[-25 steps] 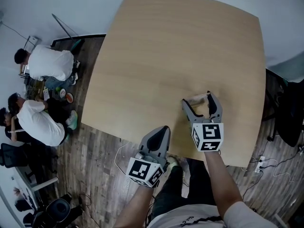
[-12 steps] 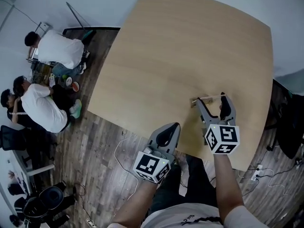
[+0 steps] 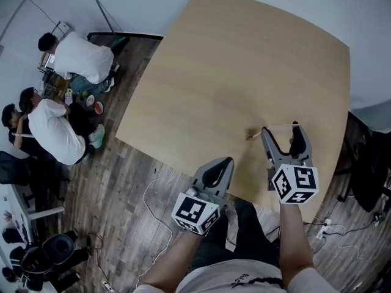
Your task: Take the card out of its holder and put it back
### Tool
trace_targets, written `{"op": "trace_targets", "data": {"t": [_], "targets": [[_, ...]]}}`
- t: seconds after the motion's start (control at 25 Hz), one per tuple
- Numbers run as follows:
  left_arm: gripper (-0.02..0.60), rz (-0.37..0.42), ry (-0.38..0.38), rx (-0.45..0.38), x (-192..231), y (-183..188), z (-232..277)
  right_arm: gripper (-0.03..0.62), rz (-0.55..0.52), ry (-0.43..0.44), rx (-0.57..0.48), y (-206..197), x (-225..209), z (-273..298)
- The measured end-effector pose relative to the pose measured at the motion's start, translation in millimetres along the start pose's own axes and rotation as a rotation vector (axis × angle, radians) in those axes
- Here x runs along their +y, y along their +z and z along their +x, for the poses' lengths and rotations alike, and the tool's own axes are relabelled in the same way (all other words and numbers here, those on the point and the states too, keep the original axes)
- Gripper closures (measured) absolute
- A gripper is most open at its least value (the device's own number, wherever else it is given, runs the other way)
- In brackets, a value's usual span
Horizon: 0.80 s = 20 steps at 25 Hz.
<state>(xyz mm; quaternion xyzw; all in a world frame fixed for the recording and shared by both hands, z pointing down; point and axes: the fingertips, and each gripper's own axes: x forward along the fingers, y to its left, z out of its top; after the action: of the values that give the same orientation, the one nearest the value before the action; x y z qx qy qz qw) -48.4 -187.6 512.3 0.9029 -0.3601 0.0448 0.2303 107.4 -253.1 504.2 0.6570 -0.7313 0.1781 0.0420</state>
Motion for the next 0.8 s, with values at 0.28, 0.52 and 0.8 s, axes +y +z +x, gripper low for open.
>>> {"op": "trace_targets", "data": {"t": [0.28,0.52,0.8], "targets": [[0.569,0.028,-0.018,-0.001,-29,39,-21,0.168,0.004,0.022,-0.069,61,14,-40],[0.569,0.049,-0.069,-0.028,-65,83,-45,0.168,-0.034,0.038,-0.148,114,35,-82],[0.569,0.085,-0.114,-0.060,-99,114,-67,0.168,-0.087,0.029,-0.202,150,54,-124]]}}
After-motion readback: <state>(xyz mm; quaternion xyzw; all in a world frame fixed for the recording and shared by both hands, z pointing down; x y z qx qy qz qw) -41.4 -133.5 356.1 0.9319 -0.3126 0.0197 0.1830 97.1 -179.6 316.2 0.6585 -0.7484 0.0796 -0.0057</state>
